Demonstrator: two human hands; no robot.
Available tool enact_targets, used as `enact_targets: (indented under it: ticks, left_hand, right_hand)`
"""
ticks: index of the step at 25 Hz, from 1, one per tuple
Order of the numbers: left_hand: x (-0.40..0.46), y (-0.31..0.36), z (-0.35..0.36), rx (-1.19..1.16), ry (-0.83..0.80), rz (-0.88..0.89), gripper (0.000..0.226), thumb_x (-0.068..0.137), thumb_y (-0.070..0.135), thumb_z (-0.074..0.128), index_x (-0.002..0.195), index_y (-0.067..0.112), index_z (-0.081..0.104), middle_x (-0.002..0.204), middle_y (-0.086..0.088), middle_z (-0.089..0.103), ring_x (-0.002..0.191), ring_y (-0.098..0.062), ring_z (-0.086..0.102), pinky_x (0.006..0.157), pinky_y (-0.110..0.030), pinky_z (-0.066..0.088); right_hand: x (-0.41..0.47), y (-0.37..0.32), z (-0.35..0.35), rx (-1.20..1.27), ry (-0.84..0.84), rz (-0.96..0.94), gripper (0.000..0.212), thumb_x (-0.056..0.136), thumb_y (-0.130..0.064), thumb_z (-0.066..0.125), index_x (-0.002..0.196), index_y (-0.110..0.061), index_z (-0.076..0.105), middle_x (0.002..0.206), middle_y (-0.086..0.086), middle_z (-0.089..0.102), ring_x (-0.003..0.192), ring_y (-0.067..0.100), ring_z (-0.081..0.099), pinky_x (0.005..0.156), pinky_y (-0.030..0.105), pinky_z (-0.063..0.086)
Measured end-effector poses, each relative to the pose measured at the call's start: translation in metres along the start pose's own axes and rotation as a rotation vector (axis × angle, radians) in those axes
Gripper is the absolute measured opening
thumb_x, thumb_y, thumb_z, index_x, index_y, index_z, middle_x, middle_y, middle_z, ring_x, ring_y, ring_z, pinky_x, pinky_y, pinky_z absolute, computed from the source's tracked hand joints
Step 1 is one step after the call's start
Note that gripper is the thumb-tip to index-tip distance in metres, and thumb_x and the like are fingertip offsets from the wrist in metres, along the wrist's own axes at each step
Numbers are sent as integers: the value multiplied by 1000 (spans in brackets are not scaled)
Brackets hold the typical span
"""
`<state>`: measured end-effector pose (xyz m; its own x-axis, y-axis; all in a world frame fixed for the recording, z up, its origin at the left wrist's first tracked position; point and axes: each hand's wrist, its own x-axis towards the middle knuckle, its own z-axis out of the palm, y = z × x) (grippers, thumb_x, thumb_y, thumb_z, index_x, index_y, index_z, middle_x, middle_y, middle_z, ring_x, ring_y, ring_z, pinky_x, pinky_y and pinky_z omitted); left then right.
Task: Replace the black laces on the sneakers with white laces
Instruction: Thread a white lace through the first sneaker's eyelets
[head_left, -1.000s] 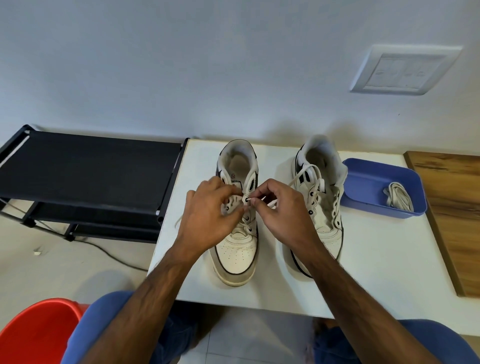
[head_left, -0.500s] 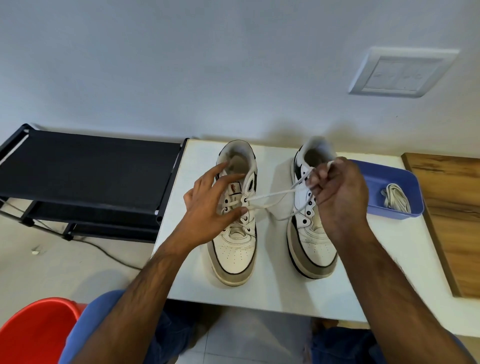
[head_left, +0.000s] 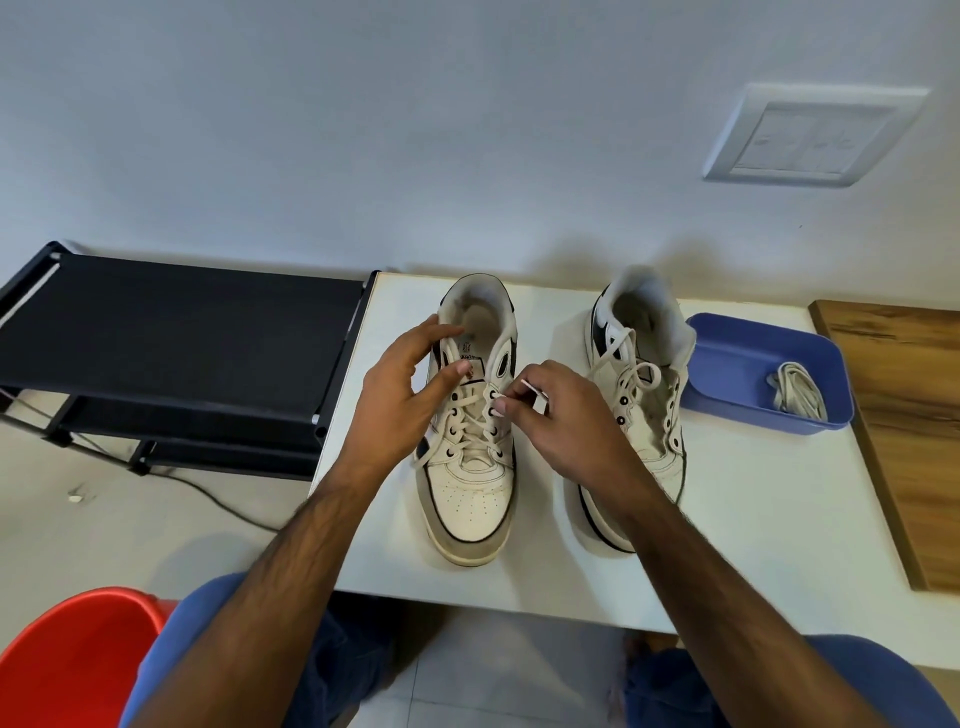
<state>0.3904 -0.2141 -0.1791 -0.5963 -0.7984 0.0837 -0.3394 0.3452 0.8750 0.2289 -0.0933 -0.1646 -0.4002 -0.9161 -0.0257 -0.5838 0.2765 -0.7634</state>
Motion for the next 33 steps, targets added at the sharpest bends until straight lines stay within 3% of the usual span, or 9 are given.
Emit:
enact_targets:
  ticks: [4, 7, 10, 15, 19, 24, 28, 31, 33]
  left_hand:
    - [2, -2, -2, -40, 18, -17, 33, 92, 40, 72, 123, 43, 63, 140, 31, 45, 137, -5, 49, 111, -28, 40]
    - [1, -1, -3, -46, 17, -25, 33, 91, 39, 73, 122, 43, 63, 141, 26, 46, 136, -7, 50, 111, -28, 40]
    - [1, -1, -3, -43, 14, -33, 34, 92, 39, 72, 125, 40, 63, 146, 21, 48, 134, -8, 52, 110, -30, 43]
    - [2, -1, -3, -39, 14, -35, 39, 91, 40, 72, 129, 35, 62, 145, 22, 47, 133, -7, 51, 111, -32, 44]
    - [1, 1, -3, -43, 12, -36, 44, 89, 44, 70, 131, 33, 62, 142, 25, 46, 132, -5, 51, 109, -29, 44]
    - [1, 0, -3, -70, 6, -41, 44, 89, 43, 70, 131, 33, 61, 148, 18, 49, 135, -9, 51, 109, -29, 45]
    - [1, -1, -3, -70, 6, -44, 43, 90, 44, 70, 131, 34, 62, 147, 20, 49, 132, -4, 51, 108, -25, 44]
    - [1, 0, -3, -73, 6, -51, 43, 89, 42, 70, 130, 33, 62, 144, 22, 49, 129, -1, 51, 107, -22, 43]
    - [1, 1, -4, -93, 1, -60, 43, 87, 43, 70, 129, 34, 62, 147, 18, 49, 129, -1, 52, 106, -21, 43]
  right_hand:
    - [2, 1, -15, 310, 172, 101, 6, 93, -20, 71, 88, -18, 68, 86, -11, 63, 67, -4, 51, 63, 15, 41]
    - [1, -1, -41, 909, 450, 197, 7, 97, -9, 62, 92, -8, 66, 91, 0, 70, 60, 0, 50, 53, 17, 40]
    - [0, -6, -55, 1310, 484, 244, 16, 101, -11, 53, 87, -17, 55, 73, 2, 61, 52, 6, 40, 43, 18, 29]
    - [-3, -9, -35, 443, 115, 231, 19, 92, -24, 73, 98, -22, 56, 73, -5, 51, 54, 1, 51, 52, 23, 46]
    - [-11, -13, -15, 154, -45, 151, 18, 90, -39, 74, 100, -28, 63, 51, -16, 56, 44, 0, 48, 51, 13, 35]
    - [-10, -13, -1, 106, 37, 175, 32, 80, -62, 74, 86, -32, 65, 75, -13, 72, 69, 1, 66, 66, 30, 54]
    - [-7, -7, 6, 83, 90, 119, 12, 88, -36, 74, 83, -28, 68, 77, -13, 70, 70, 3, 65, 67, 34, 55]
    - [-4, -9, -5, 321, 169, 37, 7, 92, -19, 71, 86, -19, 66, 91, -4, 65, 84, 12, 62, 73, 28, 50]
    - [-1, -11, -25, 707, 313, -19, 8, 95, -10, 63, 87, -12, 63, 90, 2, 66, 78, 16, 55, 65, 22, 41]
